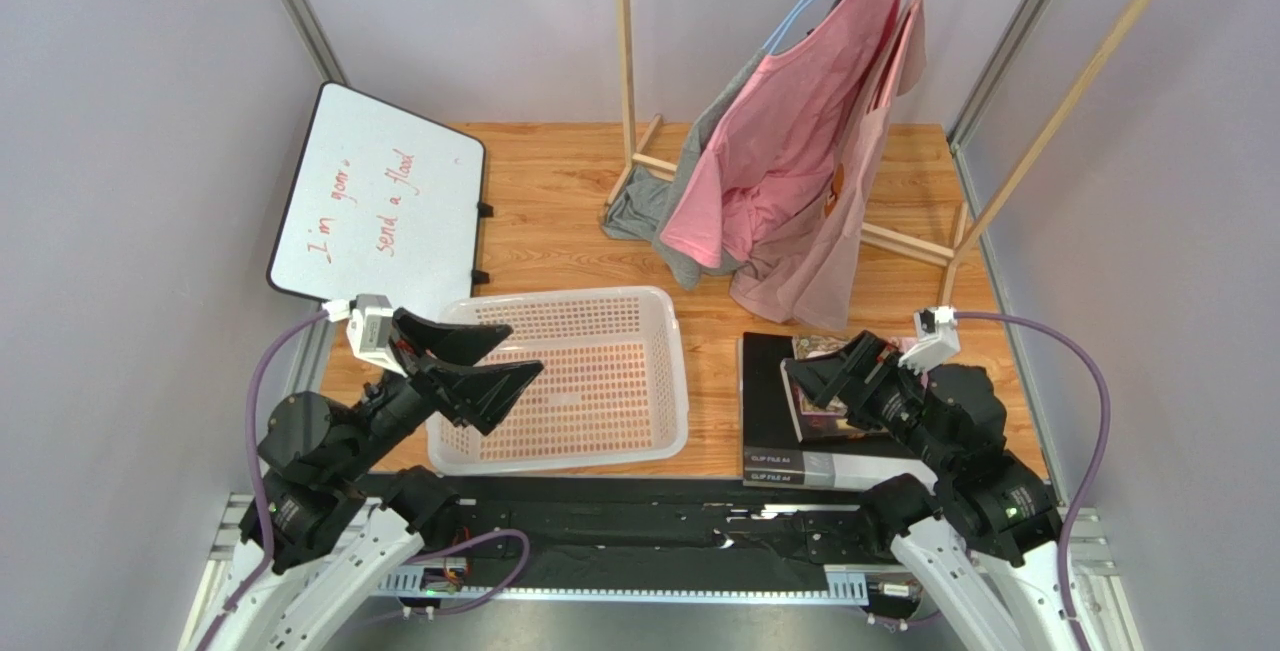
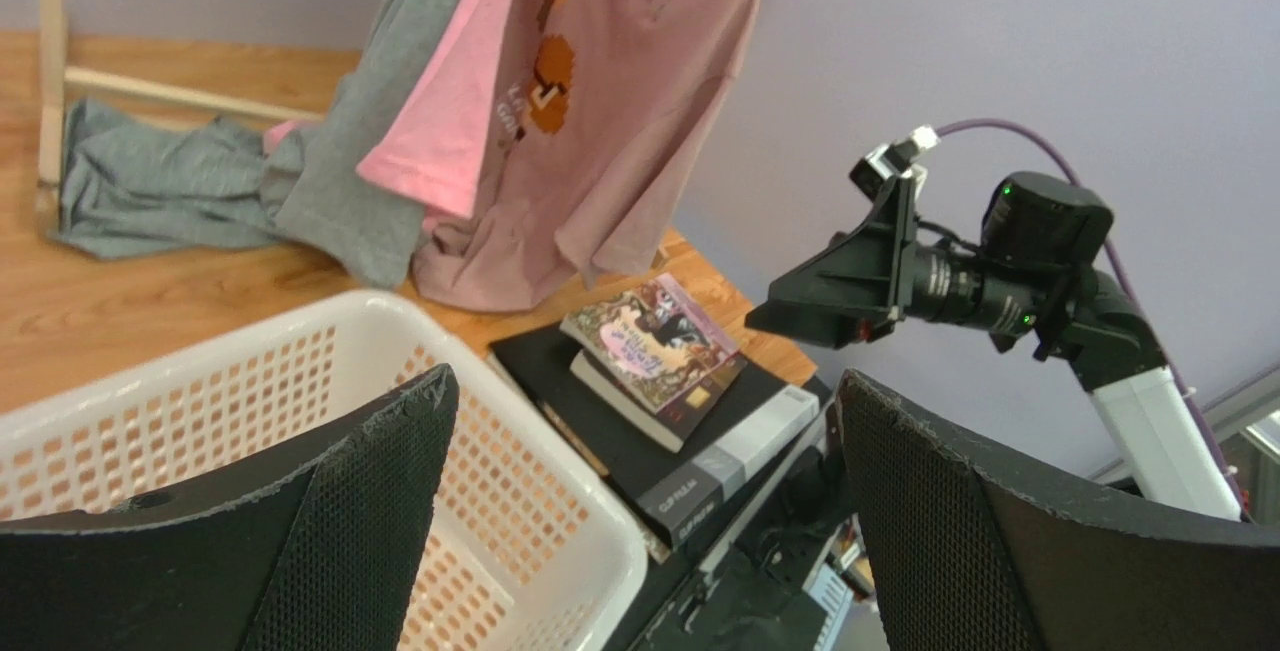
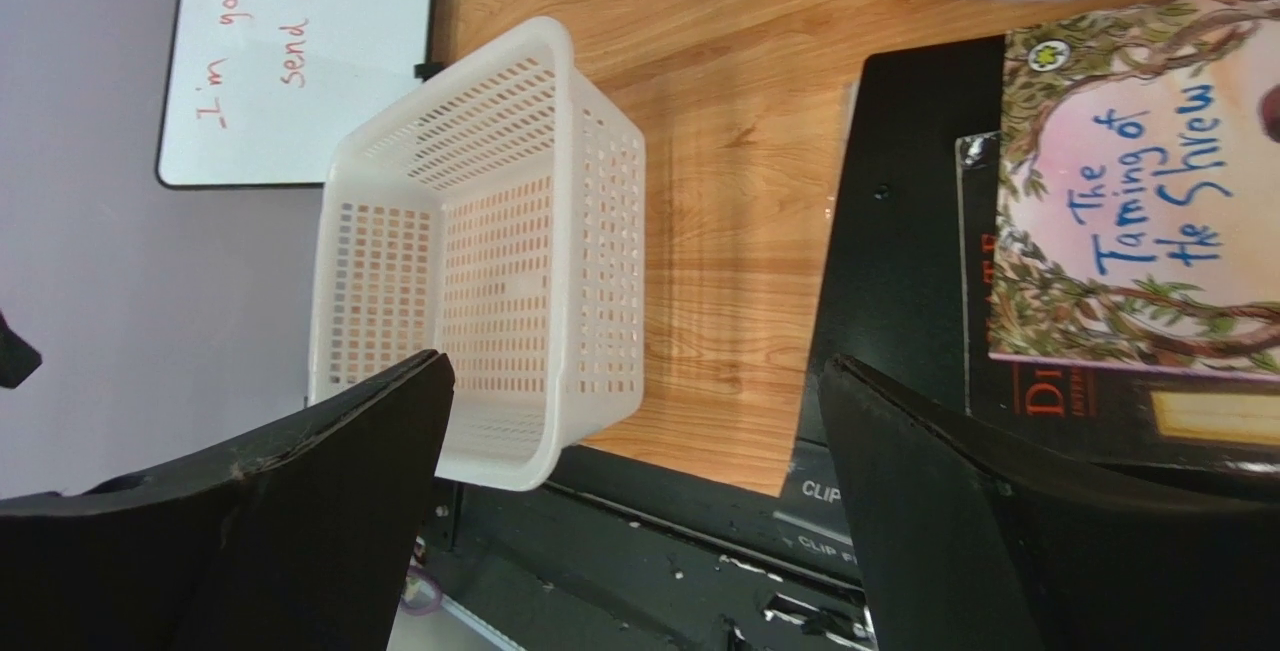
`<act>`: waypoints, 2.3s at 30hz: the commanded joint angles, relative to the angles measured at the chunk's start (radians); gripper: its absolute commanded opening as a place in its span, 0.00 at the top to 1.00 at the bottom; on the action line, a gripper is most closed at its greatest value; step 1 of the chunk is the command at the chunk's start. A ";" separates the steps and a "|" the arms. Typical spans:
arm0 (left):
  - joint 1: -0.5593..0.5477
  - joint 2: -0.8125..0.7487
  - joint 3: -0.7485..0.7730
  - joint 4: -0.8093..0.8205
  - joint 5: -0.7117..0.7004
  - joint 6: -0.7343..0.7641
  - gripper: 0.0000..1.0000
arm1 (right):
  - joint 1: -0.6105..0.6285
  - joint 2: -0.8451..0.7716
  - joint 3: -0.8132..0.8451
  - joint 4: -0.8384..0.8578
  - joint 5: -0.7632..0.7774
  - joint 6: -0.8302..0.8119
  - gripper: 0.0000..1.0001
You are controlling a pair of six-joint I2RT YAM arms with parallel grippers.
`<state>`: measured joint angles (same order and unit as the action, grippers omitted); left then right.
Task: Remove the t-shirt from the hanger
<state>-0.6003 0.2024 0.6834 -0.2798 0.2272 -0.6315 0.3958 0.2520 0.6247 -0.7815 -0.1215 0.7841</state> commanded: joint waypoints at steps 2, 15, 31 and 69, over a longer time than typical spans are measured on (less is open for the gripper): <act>0.005 -0.129 0.059 -0.179 -0.080 -0.094 0.01 | 0.002 0.039 0.145 -0.097 0.089 -0.120 0.00; 0.005 -0.049 0.105 -0.302 -0.039 -0.089 0.02 | 0.002 0.317 0.627 -0.185 0.348 -0.351 0.01; 0.005 0.184 0.126 -0.222 0.202 -0.063 0.13 | -0.073 1.064 1.320 -0.064 0.561 -0.562 0.11; 0.005 0.206 0.082 -0.150 0.265 -0.123 0.35 | -0.428 1.327 1.350 0.206 -0.059 -0.264 1.00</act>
<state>-0.6003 0.4019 0.7765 -0.4908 0.4702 -0.7284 0.0071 1.5959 1.9598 -0.6605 -0.1204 0.4736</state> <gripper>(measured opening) 0.651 0.020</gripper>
